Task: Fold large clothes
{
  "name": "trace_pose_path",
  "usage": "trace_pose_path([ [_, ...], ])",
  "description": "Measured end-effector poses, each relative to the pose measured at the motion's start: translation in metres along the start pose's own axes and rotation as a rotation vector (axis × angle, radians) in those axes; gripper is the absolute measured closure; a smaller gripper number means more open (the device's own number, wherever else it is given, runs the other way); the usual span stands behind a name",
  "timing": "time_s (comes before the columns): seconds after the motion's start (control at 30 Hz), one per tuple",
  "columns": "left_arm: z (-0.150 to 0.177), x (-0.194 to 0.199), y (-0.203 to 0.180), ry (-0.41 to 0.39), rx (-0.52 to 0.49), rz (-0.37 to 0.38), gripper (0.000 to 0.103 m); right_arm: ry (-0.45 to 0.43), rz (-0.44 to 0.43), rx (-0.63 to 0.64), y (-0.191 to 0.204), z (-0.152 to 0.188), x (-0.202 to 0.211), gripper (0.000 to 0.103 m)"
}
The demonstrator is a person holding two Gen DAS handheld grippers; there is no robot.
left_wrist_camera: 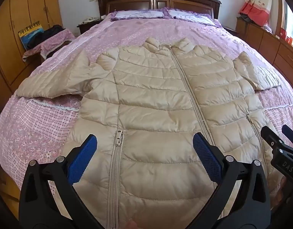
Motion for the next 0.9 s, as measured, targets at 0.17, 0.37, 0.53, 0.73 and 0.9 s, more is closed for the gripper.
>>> trace_pose_path([
  [0.17,0.002,0.003,0.007,0.005,0.009,-0.008,0.003,0.013,0.000,-0.013,-0.008,-0.003,-0.001,0.005],
  [0.37,0.004,-0.003,0.008,0.023,0.019,-0.018,0.003,0.004,0.014,-0.014,-0.006,-0.001,-0.001,0.005],
  [0.53,0.006,-0.007,0.010,0.035,0.024,-0.019,0.003,0.017,0.020,-0.008,-0.005,0.001,-0.003,0.005],
  [0.73,0.008,-0.010,0.012,0.045,0.028,-0.023,0.003,0.018,0.019,-0.008,-0.005,0.002,-0.004,0.005],
  [0.9,0.009,-0.012,0.013,0.053,0.032,-0.024,0.003,0.019,0.020,-0.008,-0.004,0.002,-0.004,0.005],
])
Point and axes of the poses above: each gripper's, at about its wrist camera, not at the fingertips, and x roughly against the way its jaws point, y to its left, z to its underside, the point moved 3 cm from there along -x, roughly the way its jaws point, and after that the axes turned 11 degrees about -x, right-handed, at the moved point
